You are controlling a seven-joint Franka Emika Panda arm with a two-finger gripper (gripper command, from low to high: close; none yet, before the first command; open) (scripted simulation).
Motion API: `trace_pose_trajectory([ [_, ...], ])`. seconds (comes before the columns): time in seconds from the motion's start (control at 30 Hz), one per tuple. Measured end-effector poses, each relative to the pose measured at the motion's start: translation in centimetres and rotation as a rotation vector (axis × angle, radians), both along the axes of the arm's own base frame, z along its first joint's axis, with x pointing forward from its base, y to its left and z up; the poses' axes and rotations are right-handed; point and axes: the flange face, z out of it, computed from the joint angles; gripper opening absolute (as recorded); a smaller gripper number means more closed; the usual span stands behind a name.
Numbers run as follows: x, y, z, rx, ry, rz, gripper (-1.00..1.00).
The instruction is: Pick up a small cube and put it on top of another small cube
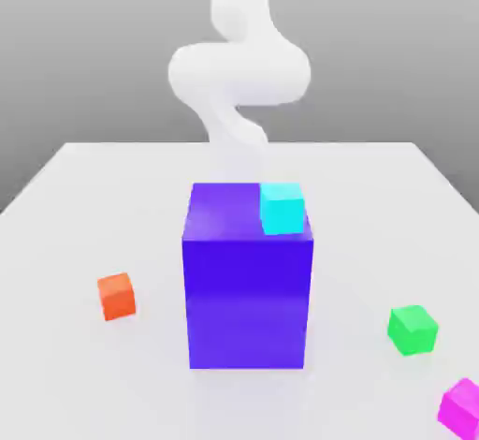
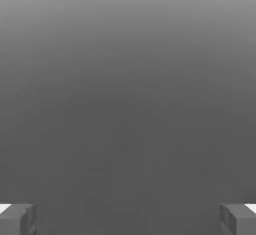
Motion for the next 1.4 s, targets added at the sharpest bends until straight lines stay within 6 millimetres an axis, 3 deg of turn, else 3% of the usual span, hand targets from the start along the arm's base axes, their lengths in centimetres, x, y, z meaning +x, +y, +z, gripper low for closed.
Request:
trace_pose_trajectory([
  [0.27, 8.5, 6.7, -10.7, -0.084, 0.194, 0.12, 0.0],
  [0.53, 12.8, 14.0, -23.4, -0.152, 0.379, 0.262, 0.0],
  [0.67, 13.0, 18.5, -30.2, -0.182, 0.468, 0.355, 0.0],
  [0.8, 12.6, 21.5, -37.2, -0.2, 0.56, 0.424, 0.0],
  [1.0, 9.6, 26.3, -47.6, -0.218, 0.695, 0.545, 0.0],
  [1.13, 9.0, 27.0, -53.7, -0.218, 0.715, 0.562, 0.0],
  [1.17, 9.0, 27.0, -54.9, -0.219, 0.715, 0.563, -1.0],
  [1.4, 8.9, 27.0, -55.1, -0.218, 0.716, 0.564, -1.0],
])
